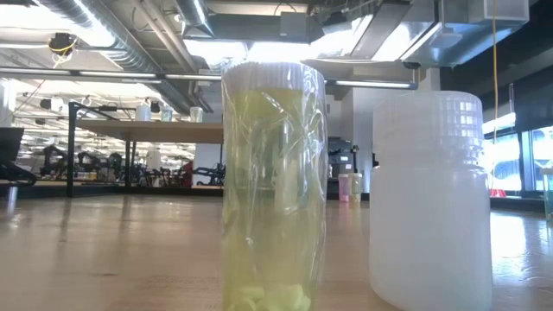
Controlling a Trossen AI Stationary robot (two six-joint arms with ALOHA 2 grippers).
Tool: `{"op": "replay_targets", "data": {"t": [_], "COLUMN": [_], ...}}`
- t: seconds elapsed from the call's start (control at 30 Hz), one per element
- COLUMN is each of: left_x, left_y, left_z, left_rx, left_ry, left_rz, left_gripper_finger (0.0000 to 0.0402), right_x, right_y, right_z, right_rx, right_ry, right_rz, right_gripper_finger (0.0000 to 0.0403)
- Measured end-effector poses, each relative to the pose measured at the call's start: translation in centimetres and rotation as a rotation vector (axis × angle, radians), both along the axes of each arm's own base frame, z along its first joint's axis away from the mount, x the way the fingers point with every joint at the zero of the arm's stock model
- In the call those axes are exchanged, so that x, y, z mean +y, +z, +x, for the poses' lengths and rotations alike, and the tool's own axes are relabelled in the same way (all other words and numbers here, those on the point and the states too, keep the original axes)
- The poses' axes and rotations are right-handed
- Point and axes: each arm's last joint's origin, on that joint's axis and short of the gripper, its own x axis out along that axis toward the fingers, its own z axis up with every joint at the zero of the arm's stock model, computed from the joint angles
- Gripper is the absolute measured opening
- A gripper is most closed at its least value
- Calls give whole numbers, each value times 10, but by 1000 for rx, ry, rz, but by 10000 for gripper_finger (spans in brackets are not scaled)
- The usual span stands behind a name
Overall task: Pick and place medicine bottles onto shelf by color
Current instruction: Put the bottom pink pill bottle on the shelf
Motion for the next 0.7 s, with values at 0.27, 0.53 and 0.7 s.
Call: {"op": "replay_targets", "data": {"t": [0.27,0.53,0.7], "left_x": [34,75,103], "left_y": [36,69,81], "left_z": [17,32,39], "left_rx": [-91,-197,-204], "left_ry": [109,174,217], "left_rz": [-49,-58,-31], "left_gripper_finger": [91,91,91], "right_x": [0,0,0], "right_y": [0,0,0], "right_z": [0,0,0], "right_rx": [0,0,0], "right_ry": [0,0,0], "right_rz": [0,0,0], "right_gripper_finger": [223,223,223]}}
